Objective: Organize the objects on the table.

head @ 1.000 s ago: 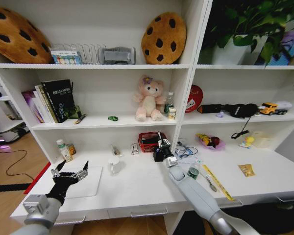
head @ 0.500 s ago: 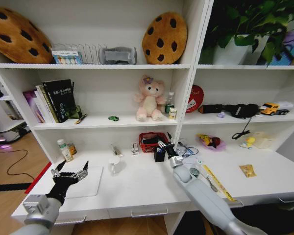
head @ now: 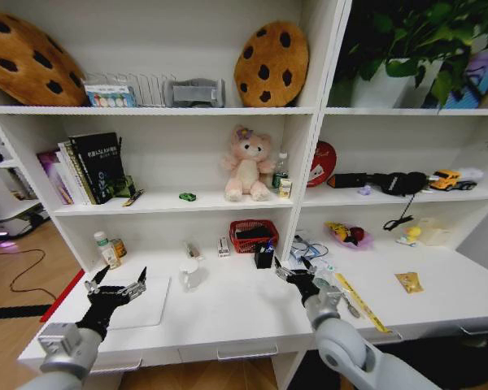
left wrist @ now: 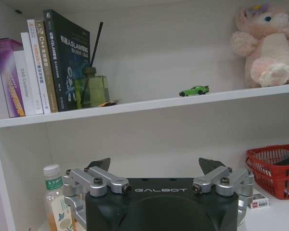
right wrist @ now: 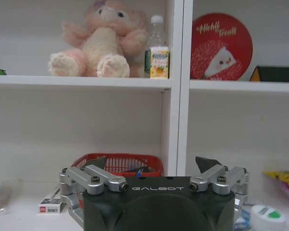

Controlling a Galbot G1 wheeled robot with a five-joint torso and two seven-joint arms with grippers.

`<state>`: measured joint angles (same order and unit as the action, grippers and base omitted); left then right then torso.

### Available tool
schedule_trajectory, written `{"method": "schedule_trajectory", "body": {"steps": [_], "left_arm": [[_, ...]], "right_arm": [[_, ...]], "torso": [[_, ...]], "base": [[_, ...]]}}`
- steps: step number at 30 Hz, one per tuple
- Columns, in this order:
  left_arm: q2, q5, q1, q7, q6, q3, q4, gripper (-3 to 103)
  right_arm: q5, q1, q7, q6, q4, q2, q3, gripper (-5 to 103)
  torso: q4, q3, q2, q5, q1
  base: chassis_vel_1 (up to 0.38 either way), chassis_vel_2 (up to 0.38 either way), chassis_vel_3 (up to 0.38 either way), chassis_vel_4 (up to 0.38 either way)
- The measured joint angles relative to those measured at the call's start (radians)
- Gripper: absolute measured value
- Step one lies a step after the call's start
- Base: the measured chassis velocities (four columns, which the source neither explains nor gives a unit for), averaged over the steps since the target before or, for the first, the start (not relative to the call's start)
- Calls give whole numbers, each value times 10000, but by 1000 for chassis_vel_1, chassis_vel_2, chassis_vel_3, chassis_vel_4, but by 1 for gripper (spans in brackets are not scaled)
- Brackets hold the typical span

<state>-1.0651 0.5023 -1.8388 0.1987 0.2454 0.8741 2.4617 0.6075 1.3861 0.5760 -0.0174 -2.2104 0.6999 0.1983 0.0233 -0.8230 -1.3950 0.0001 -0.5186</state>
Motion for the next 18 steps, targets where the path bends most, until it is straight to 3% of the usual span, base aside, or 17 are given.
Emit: {"method": "schedule_trajectory", "body": {"steps": [2, 3, 6, 11, 18], "left_arm": [[0, -1, -1, 5, 0, 1, 0, 100], [0, -1, -1, 5, 0, 1, 0, 100], [0, 0, 0, 2, 0, 0, 0, 100], [0, -1, 0, 2, 0, 1, 0, 100], [0, 0, 0, 2, 0, 0, 0, 100]], "right_arm": [[-131, 1121, -146, -112, -346, -115, 1410, 100], [-131, 1121, -146, -112, -346, -115, 1410, 100], [-141, 2495, -698, -161, -577, -24, 2881, 100], [-423, 3467, -1227, -348, -662, 530, 3386, 100], [-755, 3956, -1514, -421, -833, 883, 3200, 100]], "torso": [[-2, 0, 0, 2, -1], [-2, 0, 0, 2, -1], [2, 0, 1, -1, -1], [0, 1, 1, 1, -1], [-2, 0, 1, -2, -3]], "base": [[0, 0, 0, 0], [0, 0, 0, 0], [0, 0, 0, 0], [-9, -11, 9, 5], [-93, -93, 100, 96]]}}
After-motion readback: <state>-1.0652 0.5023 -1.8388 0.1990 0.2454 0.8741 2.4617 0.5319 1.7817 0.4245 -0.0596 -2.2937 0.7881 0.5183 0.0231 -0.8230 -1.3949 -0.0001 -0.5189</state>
